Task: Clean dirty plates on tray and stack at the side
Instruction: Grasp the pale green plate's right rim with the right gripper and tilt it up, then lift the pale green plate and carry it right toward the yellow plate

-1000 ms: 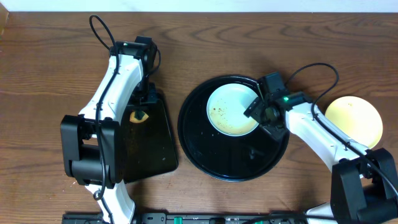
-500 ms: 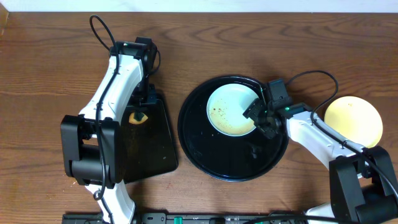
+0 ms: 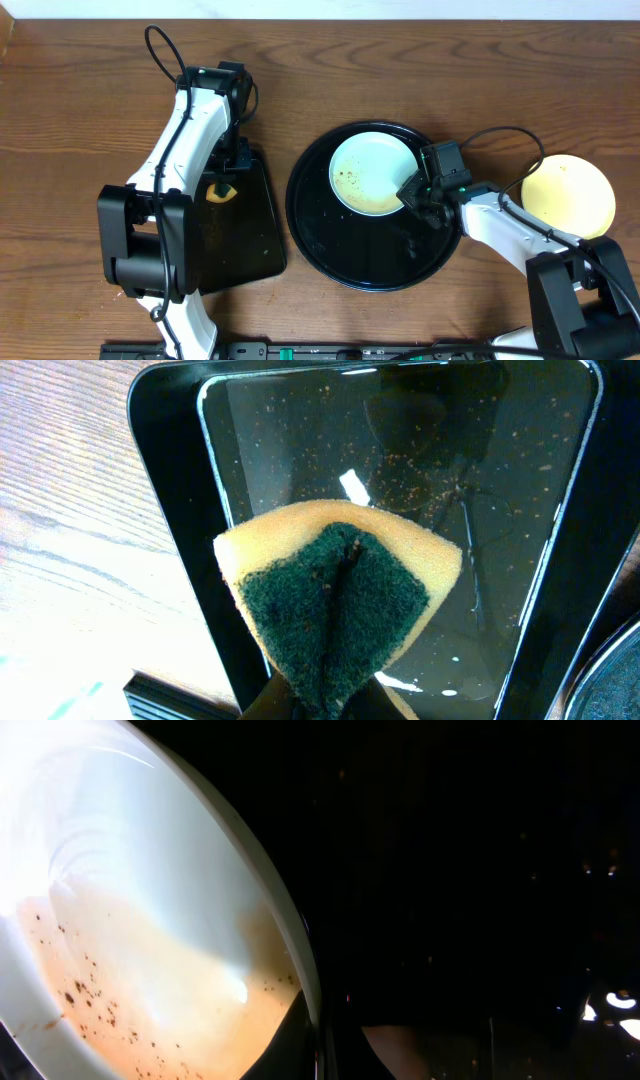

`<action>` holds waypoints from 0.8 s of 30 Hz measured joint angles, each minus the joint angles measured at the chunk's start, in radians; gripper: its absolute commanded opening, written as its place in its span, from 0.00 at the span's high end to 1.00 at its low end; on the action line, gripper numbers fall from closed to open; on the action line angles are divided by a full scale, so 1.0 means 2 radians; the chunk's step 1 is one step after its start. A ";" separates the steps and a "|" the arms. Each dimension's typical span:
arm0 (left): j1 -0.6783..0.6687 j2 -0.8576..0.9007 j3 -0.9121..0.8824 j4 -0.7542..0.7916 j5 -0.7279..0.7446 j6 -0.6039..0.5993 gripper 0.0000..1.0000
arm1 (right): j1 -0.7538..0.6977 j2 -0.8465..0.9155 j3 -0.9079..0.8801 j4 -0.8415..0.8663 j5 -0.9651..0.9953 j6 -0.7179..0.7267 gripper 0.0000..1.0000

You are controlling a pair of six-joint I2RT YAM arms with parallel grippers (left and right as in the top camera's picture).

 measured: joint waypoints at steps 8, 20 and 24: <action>0.000 0.000 0.000 -0.002 0.000 0.000 0.92 | 0.000 -0.002 -0.001 0.004 0.000 -0.048 0.98; 0.000 0.000 0.000 0.000 0.000 0.000 0.92 | 0.008 -0.064 0.178 -0.195 0.117 -0.223 0.98; 0.000 0.000 0.000 0.002 0.000 0.000 0.92 | 0.030 -0.088 0.235 -0.235 0.174 -0.282 0.98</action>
